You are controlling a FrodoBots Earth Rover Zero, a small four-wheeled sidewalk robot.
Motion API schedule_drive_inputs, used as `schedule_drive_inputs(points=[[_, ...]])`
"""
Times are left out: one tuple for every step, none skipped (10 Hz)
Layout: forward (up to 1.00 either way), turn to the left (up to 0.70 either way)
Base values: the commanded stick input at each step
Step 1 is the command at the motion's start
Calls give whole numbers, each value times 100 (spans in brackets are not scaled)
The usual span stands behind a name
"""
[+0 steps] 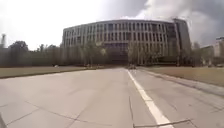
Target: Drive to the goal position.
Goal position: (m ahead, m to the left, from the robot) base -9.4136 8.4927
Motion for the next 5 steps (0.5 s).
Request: schedule_drive_inputs(points=[[100,0],[100,0],[100,0],[100,0],[100,0]])
